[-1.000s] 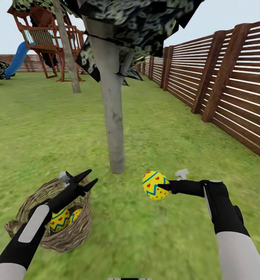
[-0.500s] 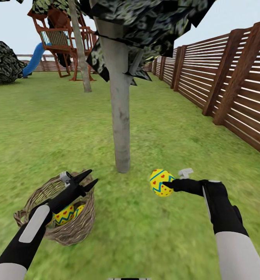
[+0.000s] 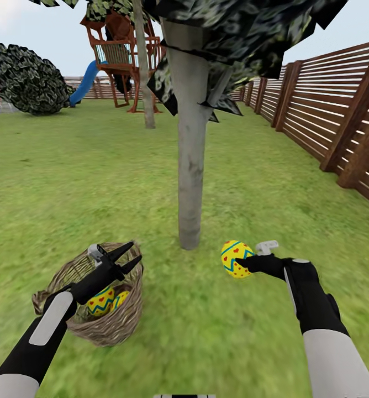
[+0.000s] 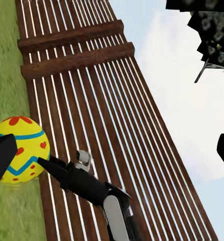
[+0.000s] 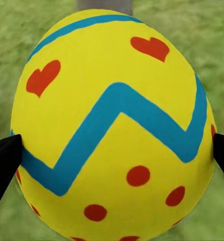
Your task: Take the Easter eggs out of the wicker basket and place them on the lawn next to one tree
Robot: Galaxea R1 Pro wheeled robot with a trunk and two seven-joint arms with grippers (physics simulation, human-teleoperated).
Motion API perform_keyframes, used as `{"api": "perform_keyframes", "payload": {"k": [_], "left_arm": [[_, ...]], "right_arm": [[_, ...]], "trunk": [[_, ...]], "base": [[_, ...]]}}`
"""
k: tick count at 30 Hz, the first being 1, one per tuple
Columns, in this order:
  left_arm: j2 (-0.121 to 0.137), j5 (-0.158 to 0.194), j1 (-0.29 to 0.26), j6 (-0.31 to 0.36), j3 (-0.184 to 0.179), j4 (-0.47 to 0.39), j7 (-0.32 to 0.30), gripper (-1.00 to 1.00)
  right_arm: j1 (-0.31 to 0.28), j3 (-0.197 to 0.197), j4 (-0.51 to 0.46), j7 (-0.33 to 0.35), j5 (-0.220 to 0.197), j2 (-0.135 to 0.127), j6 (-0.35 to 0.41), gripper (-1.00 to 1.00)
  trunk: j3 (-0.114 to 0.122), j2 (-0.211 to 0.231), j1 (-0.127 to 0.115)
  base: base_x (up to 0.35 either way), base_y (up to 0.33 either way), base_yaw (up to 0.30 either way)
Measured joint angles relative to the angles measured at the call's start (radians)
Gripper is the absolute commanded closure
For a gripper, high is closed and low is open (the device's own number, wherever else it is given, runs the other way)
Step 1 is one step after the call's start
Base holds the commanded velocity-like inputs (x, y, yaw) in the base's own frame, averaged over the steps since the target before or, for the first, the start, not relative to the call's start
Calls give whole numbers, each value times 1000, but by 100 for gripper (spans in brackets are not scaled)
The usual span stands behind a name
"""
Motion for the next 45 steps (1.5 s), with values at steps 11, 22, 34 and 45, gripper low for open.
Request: {"api": "perform_keyframes", "payload": {"k": [11, 22, 34, 45], "left_arm": [[-1, 2, 0, -1, -2, 2, -3, -100], [-52, 0, 0, 0, -3, 8, 3, -100], [-57, -2, 0, -1, -6, 12, 4, -100], [-73, -8, 0, -2, -23, 13, 4, -100]], "right_arm": [[0, 85, 50, -70, 1, -2, -16, 100], [0, 130, 79, -73, 1, -1, -15, 100], [0, 130, 86, -73, 2, -1, -16, 100], [0, 150, 190, -110, -2, 0, -116, 100]], "trunk": [[-8, 0, 0], [-16, 0, 1], [-25, 0, 1], [-30, 0, 0]], "base": [[79, -226, 250], [-40, -127, 225], [-98, -317, 249], [33, -181, 142]]}}
